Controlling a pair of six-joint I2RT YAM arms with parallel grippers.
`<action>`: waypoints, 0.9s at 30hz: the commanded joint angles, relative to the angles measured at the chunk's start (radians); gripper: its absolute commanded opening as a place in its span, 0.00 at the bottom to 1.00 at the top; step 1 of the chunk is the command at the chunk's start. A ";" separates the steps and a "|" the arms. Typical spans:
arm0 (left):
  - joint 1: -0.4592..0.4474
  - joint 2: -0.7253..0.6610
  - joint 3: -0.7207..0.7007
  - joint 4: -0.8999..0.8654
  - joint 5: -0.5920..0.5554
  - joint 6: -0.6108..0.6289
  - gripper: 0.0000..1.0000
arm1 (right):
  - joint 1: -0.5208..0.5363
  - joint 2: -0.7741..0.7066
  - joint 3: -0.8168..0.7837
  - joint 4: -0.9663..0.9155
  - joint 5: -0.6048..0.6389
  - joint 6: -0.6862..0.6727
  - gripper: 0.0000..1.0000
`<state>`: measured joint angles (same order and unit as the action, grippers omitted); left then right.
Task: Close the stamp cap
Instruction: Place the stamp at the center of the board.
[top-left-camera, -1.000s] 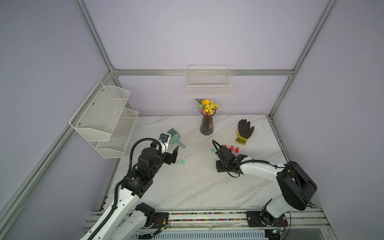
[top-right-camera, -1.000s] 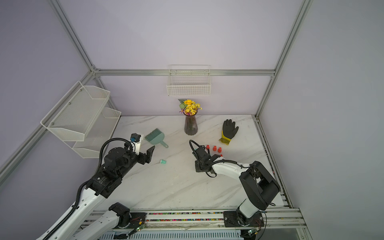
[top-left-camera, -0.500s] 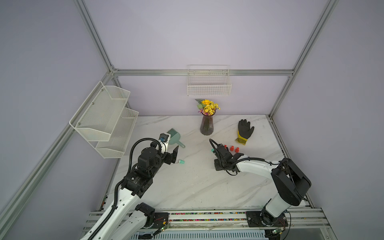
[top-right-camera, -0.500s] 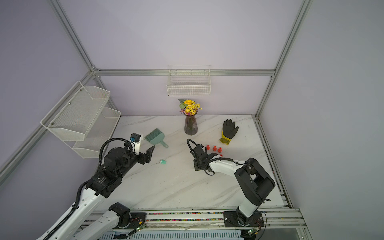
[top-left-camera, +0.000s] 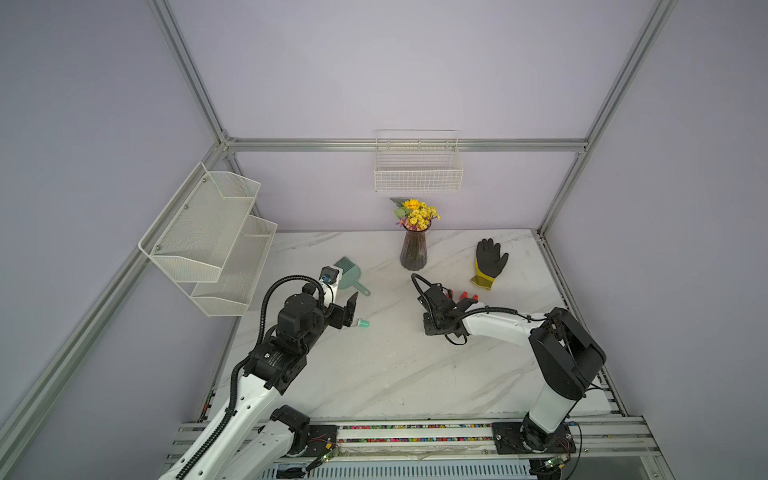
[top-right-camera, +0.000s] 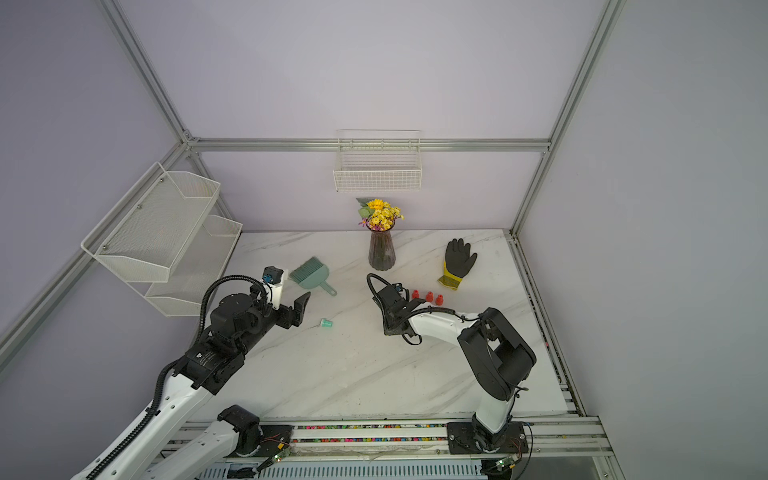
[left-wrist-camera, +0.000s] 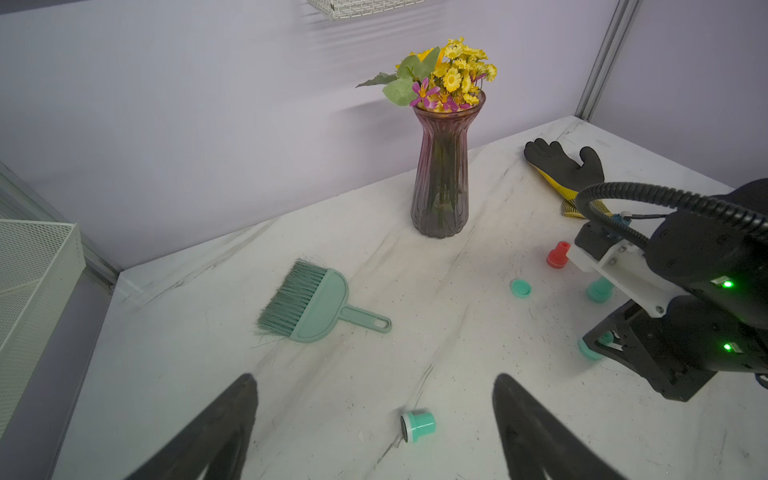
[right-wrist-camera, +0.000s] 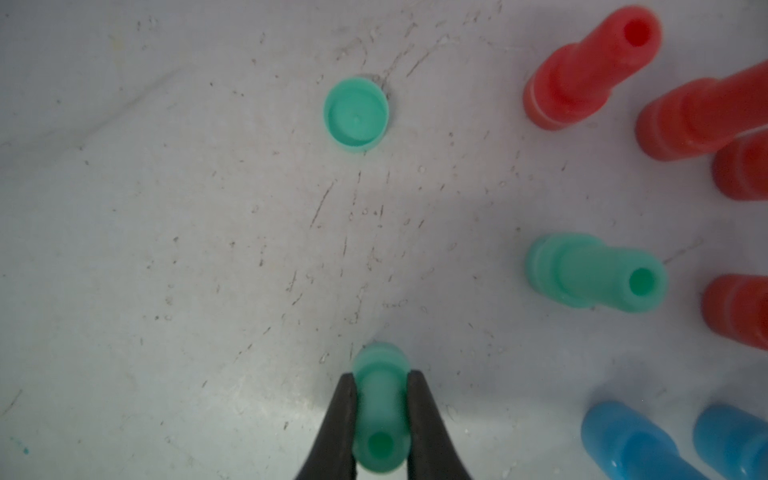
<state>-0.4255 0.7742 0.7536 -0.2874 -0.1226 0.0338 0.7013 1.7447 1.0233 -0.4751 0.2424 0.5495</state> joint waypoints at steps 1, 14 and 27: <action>0.005 -0.003 0.020 0.007 0.009 -0.018 0.88 | 0.003 0.052 -0.065 -0.238 -0.082 0.035 0.13; 0.005 0.009 0.016 0.007 0.003 -0.031 0.88 | 0.002 -0.024 0.114 -0.256 -0.072 0.046 0.44; 0.004 0.552 0.338 -0.449 0.283 0.202 0.71 | 0.002 -0.163 0.220 -0.330 -0.063 -0.011 0.47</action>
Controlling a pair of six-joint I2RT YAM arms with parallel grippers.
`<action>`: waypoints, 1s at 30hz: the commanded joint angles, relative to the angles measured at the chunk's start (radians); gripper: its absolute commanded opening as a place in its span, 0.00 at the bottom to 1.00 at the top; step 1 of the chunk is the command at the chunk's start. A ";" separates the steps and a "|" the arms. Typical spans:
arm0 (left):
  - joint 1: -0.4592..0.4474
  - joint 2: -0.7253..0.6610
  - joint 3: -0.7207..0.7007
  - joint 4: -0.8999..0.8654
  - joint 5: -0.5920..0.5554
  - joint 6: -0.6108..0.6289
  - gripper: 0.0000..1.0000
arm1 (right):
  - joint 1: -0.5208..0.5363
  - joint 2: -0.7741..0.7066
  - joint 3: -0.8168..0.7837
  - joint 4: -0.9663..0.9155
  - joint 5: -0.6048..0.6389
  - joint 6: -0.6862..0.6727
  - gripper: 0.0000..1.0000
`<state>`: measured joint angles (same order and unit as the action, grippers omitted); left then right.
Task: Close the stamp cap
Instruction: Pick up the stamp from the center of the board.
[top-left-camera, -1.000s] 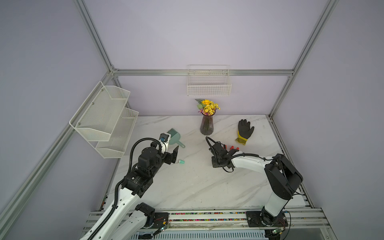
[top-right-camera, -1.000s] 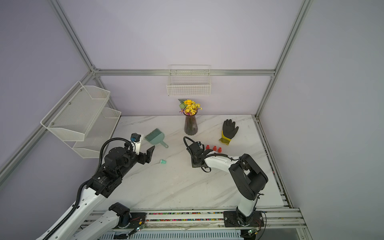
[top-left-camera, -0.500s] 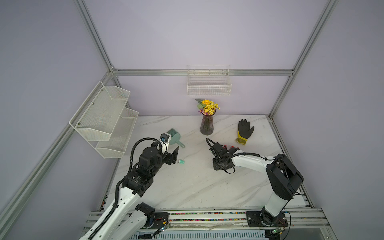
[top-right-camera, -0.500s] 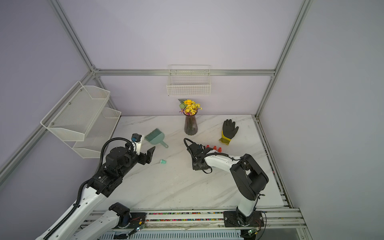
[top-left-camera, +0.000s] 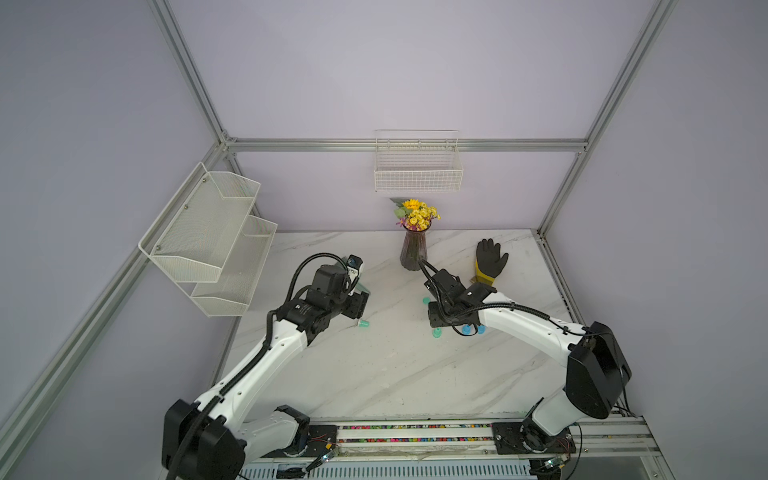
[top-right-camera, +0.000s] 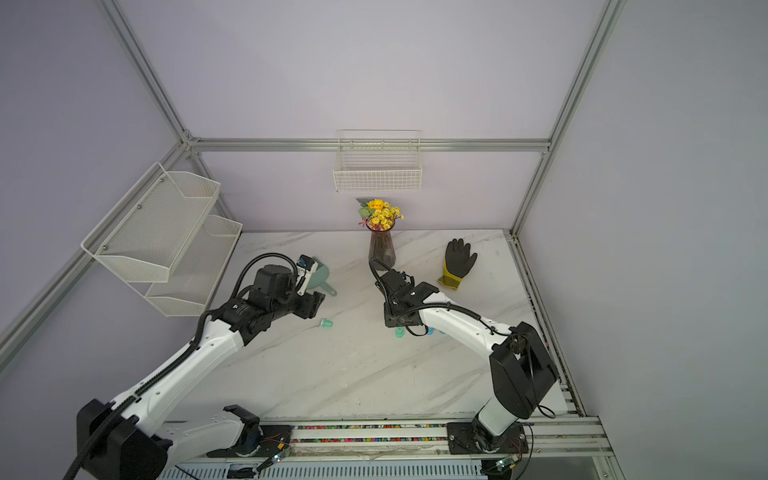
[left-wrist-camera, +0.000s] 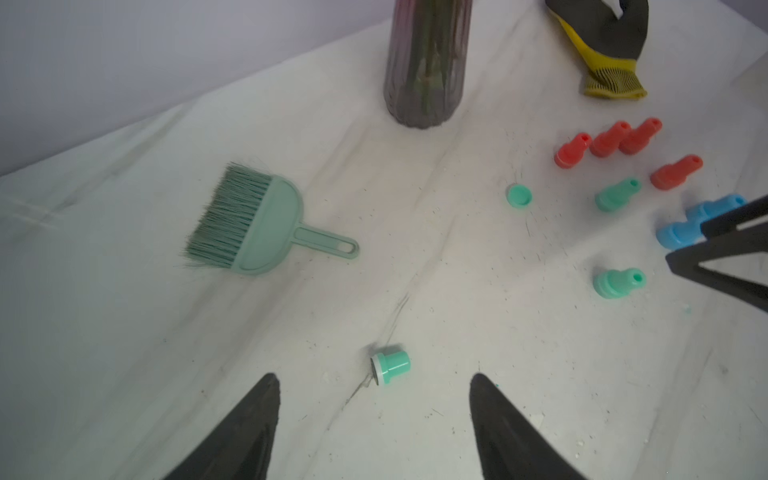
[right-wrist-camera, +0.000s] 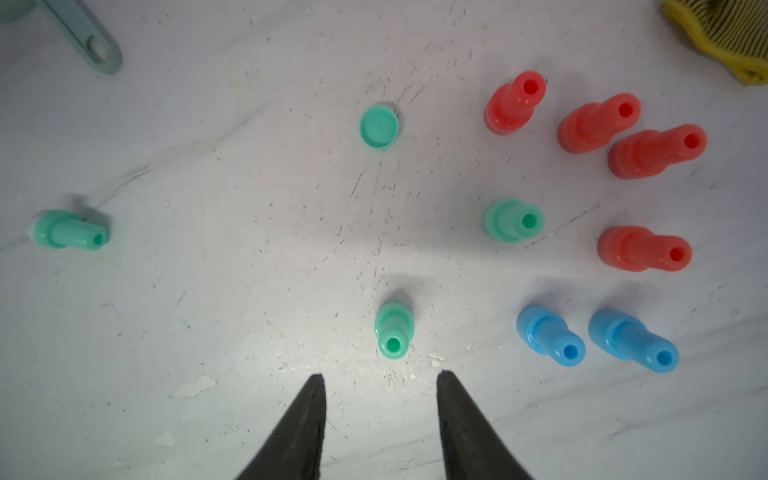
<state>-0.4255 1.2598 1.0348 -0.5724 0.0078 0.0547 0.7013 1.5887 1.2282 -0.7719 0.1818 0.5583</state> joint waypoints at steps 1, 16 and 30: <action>0.003 0.095 0.073 -0.189 0.181 0.270 0.71 | 0.002 -0.005 0.020 -0.035 -0.005 -0.024 0.47; 0.132 0.315 0.080 -0.191 0.234 0.896 0.73 | 0.003 -0.021 0.068 -0.055 -0.027 -0.051 0.47; 0.149 0.541 0.196 -0.228 0.322 1.026 0.66 | -0.001 -0.012 0.065 -0.051 -0.039 -0.054 0.47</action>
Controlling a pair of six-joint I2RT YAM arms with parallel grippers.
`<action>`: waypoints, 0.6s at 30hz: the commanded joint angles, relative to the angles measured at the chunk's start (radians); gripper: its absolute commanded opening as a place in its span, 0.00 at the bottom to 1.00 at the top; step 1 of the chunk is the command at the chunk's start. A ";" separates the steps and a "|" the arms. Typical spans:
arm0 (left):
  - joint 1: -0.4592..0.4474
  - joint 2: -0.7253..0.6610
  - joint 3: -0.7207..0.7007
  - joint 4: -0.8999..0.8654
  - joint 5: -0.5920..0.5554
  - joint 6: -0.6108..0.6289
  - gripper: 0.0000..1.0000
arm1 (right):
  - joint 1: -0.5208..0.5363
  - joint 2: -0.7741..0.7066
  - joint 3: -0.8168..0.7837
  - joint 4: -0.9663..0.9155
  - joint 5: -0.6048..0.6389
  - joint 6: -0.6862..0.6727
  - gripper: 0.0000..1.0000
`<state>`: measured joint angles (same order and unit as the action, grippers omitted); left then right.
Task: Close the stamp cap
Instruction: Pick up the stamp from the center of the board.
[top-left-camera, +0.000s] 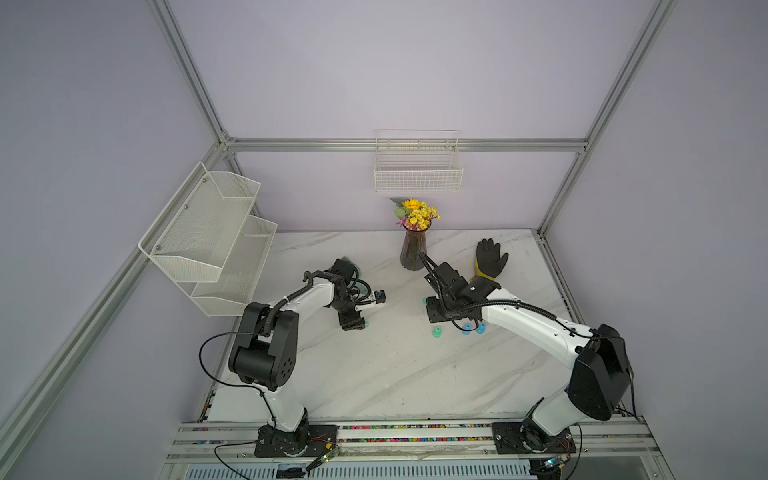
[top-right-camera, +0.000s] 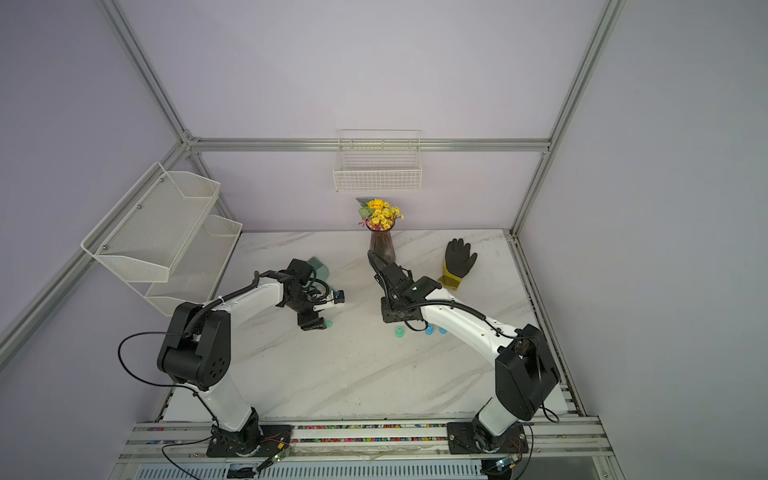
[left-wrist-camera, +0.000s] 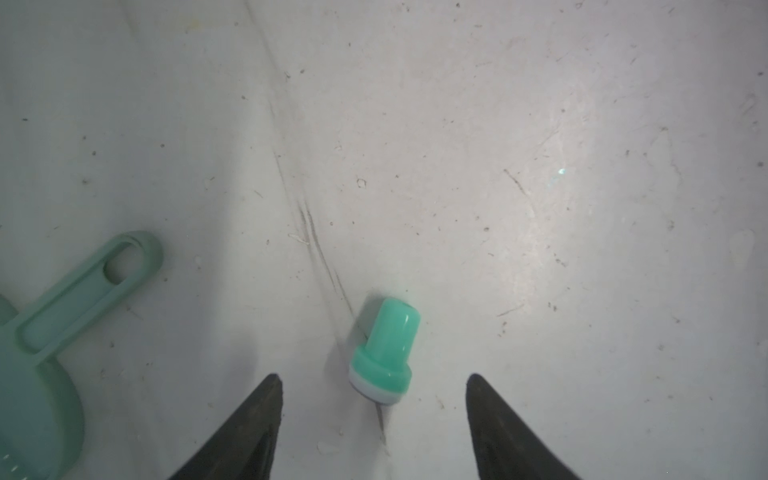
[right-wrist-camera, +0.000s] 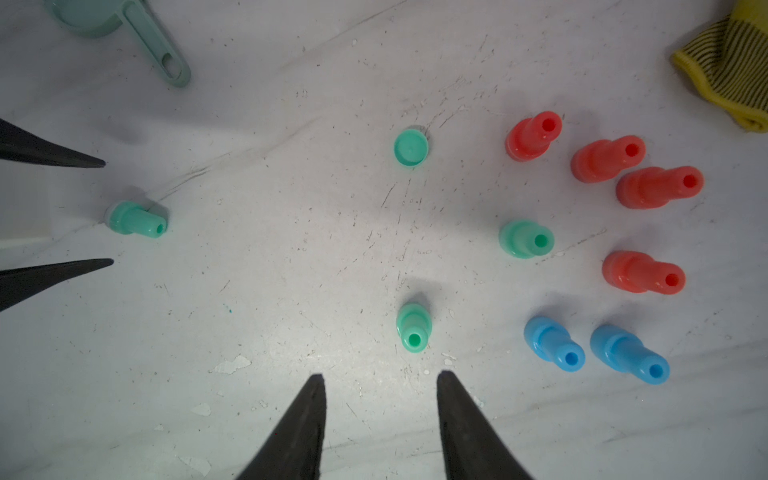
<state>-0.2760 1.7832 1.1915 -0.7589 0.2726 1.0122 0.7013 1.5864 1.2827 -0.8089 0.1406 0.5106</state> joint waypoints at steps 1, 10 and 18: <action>0.000 0.023 0.044 -0.053 0.056 0.071 0.66 | -0.003 -0.012 0.009 -0.014 0.002 -0.007 0.47; -0.008 0.016 -0.016 -0.022 0.034 0.068 0.53 | -0.008 -0.013 0.013 -0.014 -0.003 -0.020 0.47; -0.017 0.047 -0.026 0.003 0.028 0.063 0.39 | -0.012 -0.033 0.003 -0.011 -0.002 -0.023 0.47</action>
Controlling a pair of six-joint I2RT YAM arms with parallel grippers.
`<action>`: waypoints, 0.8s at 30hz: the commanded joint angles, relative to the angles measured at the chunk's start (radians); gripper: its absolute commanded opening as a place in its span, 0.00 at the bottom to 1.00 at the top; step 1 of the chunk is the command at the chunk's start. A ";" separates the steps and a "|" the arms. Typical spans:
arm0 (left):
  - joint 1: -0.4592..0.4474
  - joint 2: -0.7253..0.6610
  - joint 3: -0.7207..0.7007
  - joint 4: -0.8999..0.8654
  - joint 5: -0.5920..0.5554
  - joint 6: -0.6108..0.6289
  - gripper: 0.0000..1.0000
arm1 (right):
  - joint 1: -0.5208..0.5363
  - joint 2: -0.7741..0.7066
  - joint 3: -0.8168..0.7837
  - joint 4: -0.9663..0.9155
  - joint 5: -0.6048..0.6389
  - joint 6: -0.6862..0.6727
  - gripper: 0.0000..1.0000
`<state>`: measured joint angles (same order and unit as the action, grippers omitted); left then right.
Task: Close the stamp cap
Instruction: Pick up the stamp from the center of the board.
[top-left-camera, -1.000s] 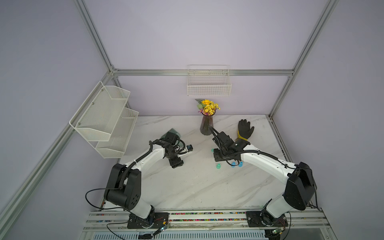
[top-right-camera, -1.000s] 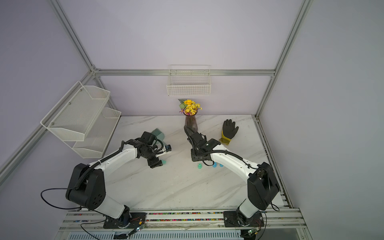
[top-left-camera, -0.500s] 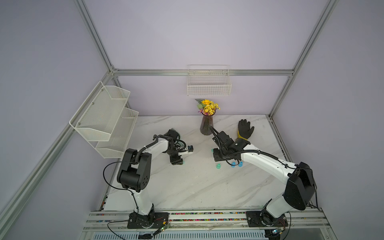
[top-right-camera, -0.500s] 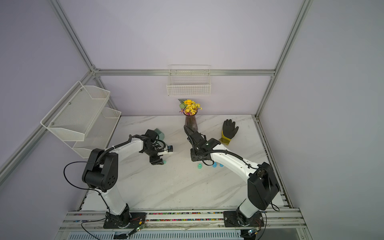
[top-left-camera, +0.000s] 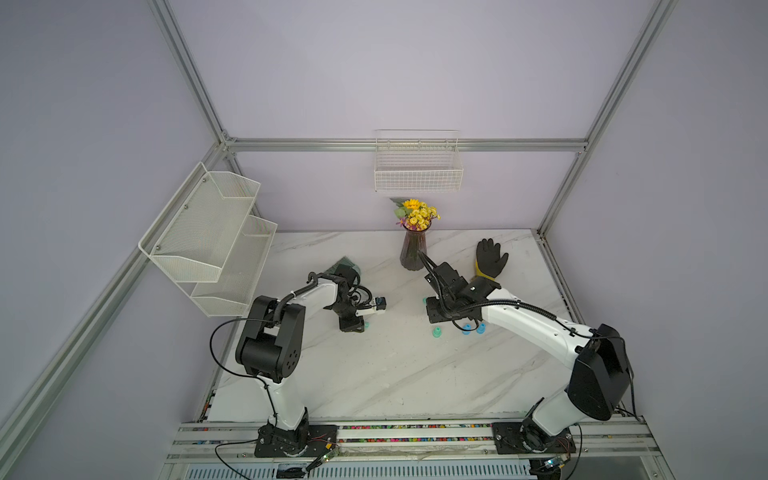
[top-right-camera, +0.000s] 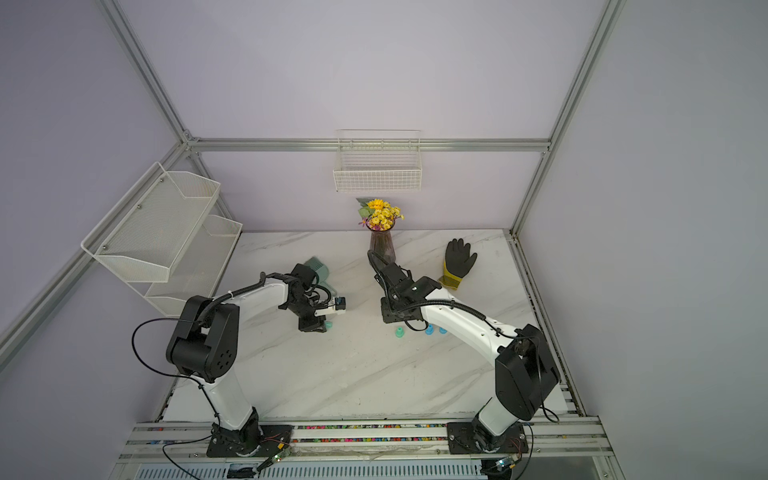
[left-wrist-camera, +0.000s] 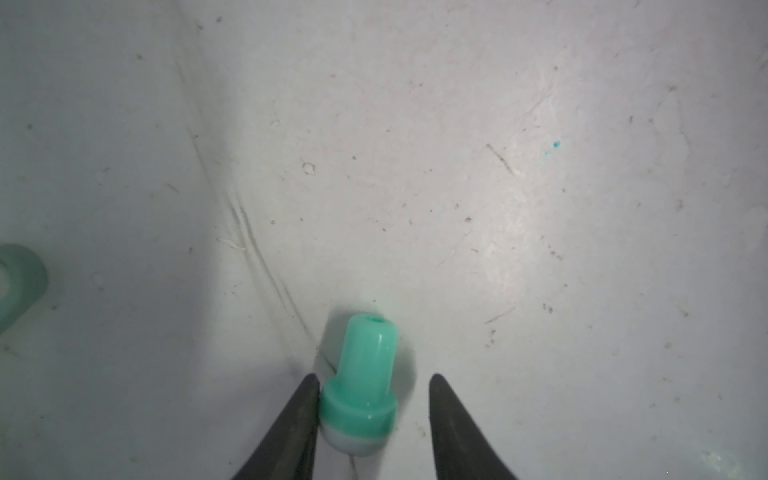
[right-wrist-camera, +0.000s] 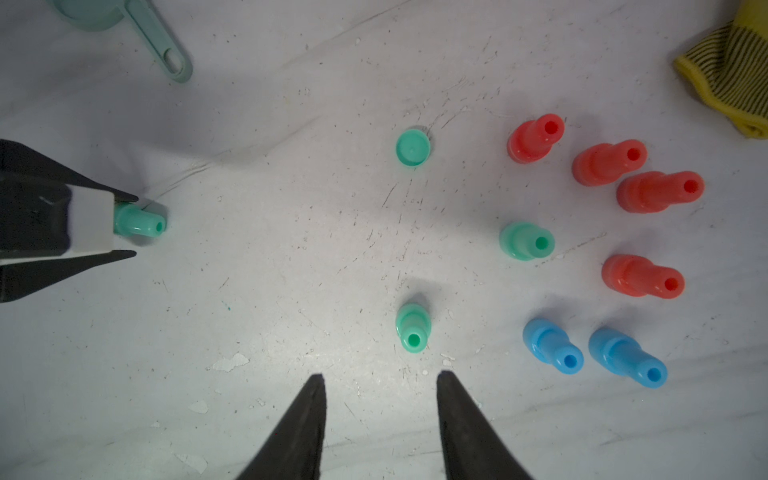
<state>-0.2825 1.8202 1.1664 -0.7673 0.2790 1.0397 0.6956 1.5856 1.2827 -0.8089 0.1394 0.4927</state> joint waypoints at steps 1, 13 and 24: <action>-0.013 0.013 -0.002 0.013 0.021 0.034 0.37 | -0.007 -0.034 0.003 -0.011 -0.003 -0.003 0.47; -0.070 -0.150 -0.006 0.058 0.100 -0.028 0.17 | -0.021 -0.137 -0.052 0.125 -0.249 0.134 0.47; -0.163 -0.545 -0.106 0.314 0.344 -0.178 0.16 | -0.038 -0.248 -0.226 0.652 -0.625 0.445 0.51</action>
<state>-0.4377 1.3151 1.0851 -0.5491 0.5022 0.9054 0.6628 1.3502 1.0607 -0.3447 -0.3695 0.8356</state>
